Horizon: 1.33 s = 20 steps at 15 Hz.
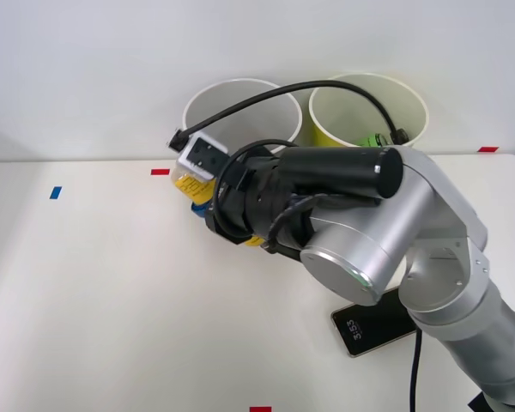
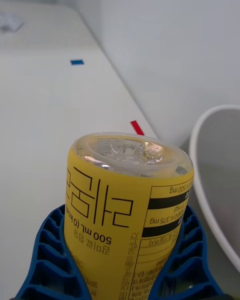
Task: Put cans in the gray bin, plastic bottles in the light green bin
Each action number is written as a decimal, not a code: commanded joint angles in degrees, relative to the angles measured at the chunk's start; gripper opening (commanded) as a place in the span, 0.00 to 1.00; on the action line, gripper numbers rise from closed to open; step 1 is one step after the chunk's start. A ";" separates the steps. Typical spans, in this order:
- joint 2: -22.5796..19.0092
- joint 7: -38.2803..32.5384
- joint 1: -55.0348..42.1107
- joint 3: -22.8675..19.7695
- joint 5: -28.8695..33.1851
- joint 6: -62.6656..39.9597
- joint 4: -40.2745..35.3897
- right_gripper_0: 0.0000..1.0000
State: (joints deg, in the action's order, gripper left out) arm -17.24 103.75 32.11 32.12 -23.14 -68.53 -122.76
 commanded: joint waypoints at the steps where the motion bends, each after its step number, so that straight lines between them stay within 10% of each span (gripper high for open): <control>1: -2.19 -7.60 -2.05 -5.13 1.26 4.89 -5.65 0.00; 10: -8.69 -23.77 -2.23 -17.97 7.59 27.39 1.82 0.00; 20: -14.76 -24.12 0.85 -23.94 6.88 36.80 13.60 0.00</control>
State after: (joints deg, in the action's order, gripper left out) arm -31.92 79.71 32.95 8.16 -16.20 -31.72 -109.48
